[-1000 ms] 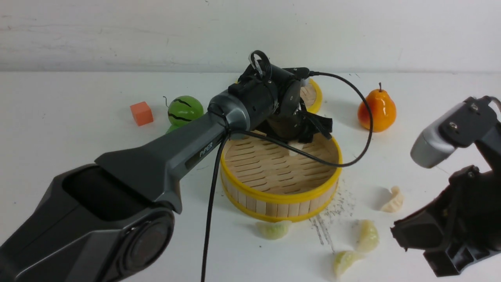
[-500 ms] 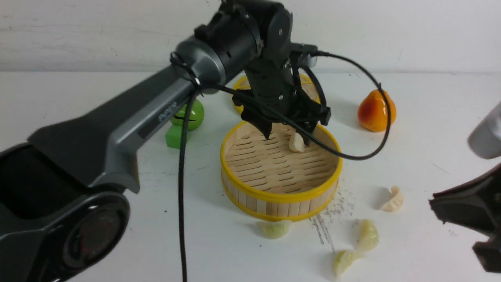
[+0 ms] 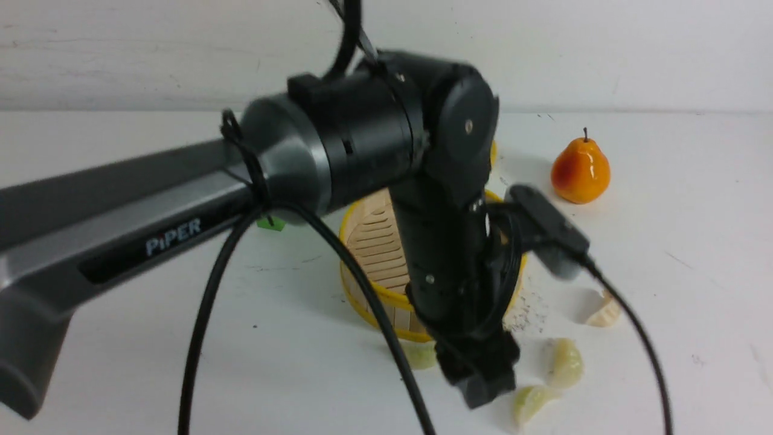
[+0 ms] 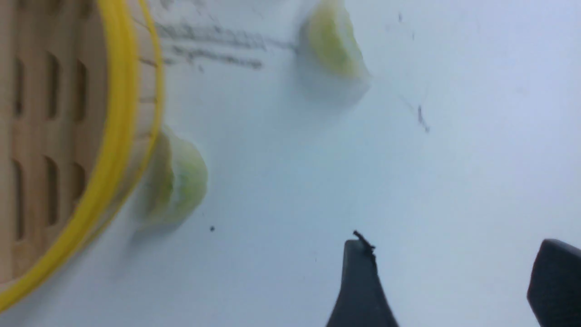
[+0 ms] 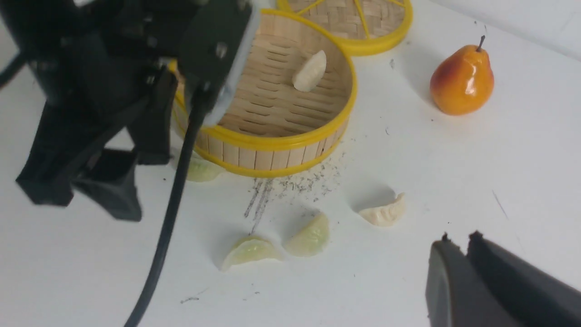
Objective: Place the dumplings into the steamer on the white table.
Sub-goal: 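Reach for and grasp a dumpling on the table with the left gripper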
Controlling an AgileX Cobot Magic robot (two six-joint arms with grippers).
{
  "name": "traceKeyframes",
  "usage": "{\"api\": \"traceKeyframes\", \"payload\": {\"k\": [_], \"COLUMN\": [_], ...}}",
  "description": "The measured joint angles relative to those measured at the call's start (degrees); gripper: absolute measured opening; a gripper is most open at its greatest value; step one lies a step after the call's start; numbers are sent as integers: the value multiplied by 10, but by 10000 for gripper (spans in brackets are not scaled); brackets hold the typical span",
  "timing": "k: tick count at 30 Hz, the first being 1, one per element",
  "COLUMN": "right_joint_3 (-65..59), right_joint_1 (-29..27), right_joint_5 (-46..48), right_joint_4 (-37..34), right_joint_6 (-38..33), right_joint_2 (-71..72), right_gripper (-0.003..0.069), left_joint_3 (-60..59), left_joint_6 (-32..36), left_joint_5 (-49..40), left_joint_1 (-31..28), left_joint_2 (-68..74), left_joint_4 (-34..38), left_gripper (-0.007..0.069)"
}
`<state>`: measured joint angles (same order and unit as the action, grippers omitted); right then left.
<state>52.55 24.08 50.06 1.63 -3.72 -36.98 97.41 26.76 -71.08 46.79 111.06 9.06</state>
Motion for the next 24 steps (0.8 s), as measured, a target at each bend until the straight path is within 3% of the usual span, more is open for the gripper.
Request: {"api": "traceKeyframes", "payload": {"k": [7, 14, 24], "right_joint_3": [0, 0, 0], "right_joint_1": [0, 0, 0], "right_joint_5": [0, 1, 2], "right_joint_4": [3, 3, 3], "right_joint_6": [2, 2, 2], "right_joint_2": [0, 0, 0], "right_gripper": [62, 70, 79], "left_joint_3": [-25, -25, -25], "left_joint_6": [-4, -49, -72], "left_joint_5": [9, 47, 133], "left_joint_1": [-2, -2, -2], "left_joint_2": [45, 77, 86], "left_joint_4": [-84, -159, -197], "left_gripper": [465, 465, 465]}}
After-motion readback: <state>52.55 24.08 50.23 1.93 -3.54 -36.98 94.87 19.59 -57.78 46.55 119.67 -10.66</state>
